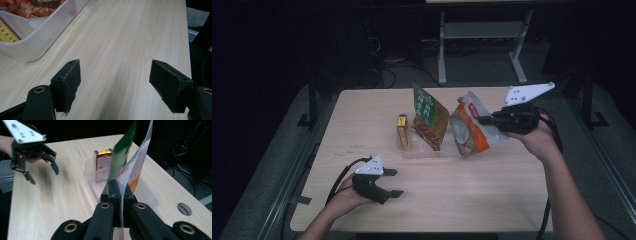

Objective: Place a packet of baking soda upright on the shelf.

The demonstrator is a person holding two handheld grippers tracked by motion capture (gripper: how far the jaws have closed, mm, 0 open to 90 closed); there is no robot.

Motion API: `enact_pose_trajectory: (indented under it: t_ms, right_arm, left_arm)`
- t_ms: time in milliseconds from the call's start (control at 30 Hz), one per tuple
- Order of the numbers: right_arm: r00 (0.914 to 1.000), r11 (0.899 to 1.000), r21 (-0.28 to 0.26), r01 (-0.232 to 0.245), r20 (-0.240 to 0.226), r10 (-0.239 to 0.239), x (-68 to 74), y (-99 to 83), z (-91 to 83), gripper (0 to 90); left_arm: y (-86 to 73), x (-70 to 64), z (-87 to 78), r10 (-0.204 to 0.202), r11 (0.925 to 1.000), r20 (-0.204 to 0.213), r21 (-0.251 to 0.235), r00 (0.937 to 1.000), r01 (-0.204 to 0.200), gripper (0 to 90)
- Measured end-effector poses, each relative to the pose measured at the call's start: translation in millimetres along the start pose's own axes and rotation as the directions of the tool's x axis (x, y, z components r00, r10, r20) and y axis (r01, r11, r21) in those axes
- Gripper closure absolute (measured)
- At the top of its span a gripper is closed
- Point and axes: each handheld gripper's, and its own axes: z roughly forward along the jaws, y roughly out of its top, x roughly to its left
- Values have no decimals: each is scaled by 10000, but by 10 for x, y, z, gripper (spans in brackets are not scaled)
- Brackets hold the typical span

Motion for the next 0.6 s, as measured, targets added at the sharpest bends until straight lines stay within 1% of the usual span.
enact_pose_trajectory:
  t_ms: [33, 67, 100, 300, 367, 467, 600]
  right_arm:
    - [10000, 10000, 0, 0, 0, 0, 0, 0, 0, 900]
    - [10000, 10000, 51, -23, 31, 23, -24, 26, 21, 900]
    - [9999, 9998, 182, 52, 143, -55, -63, 73, 58, 900]
    - [9995, 9986, 510, 131, 286, -146, -186, 217, 209, 900]
    - [9993, 9974, 692, 184, 314, -207, -226, 258, 269, 900]
    - [9991, 9955, 941, 126, 391, -164, -278, 286, 362, 900]
    - [9989, 9921, 1253, 91, 440, -147, -316, 272, 449, 900]
  left_arm:
    - [0, 0, 0, 0, 10000, 0, 0, 10000, 0, 247]
    - [-4, 1, 0, -60, 10000, 12, -12, 10000, 60, 247]
    - [-7, 2, 3, -68, 10000, 3, -61, 10000, 68, 247]
    - [-9, 16, -2, -1, 10000, 13, -6, 10000, 1, 247]
    - [-10, 18, -4, 15, 10000, -5, 7, 10000, -15, 247]
    - [-14, 20, -6, -22, 10000, -24, 21, 10000, 22, 248]
    - [-21, 27, -3, -36, 9999, -21, 102, 10000, 36, 247]
